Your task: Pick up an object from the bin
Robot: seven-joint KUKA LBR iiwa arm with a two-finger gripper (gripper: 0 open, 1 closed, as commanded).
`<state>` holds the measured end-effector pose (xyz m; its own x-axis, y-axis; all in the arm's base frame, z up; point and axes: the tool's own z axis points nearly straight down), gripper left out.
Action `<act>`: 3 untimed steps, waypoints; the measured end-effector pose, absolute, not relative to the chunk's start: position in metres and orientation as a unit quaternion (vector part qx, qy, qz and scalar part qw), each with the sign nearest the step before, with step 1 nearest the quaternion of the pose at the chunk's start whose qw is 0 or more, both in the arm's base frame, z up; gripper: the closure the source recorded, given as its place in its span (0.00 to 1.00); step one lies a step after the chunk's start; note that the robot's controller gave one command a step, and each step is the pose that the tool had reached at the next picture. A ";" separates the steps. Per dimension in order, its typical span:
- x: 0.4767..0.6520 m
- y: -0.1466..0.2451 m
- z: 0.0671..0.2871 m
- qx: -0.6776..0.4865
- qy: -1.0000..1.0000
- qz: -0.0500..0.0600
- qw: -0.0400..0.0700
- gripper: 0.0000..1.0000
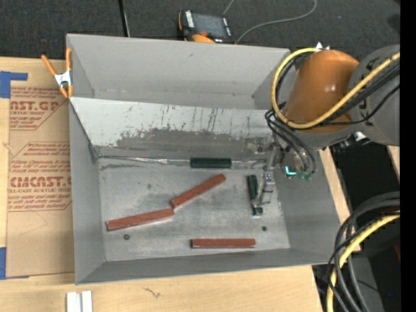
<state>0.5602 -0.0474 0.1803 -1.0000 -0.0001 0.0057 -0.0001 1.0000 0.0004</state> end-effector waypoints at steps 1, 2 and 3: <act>0.592 0.071 0.067 0.183 -0.983 -0.002 0.001 0.00; 0.563 0.169 0.101 0.258 -0.966 -0.002 -0.002 0.00; 0.527 0.173 0.099 0.242 -0.970 -0.001 0.001 0.00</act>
Offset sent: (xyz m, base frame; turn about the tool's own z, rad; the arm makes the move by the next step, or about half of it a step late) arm 0.0328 0.1146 -0.1103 -0.3627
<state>0.5273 0.1731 0.0994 -0.8826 -0.4701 0.0009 -0.4701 0.8826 0.0023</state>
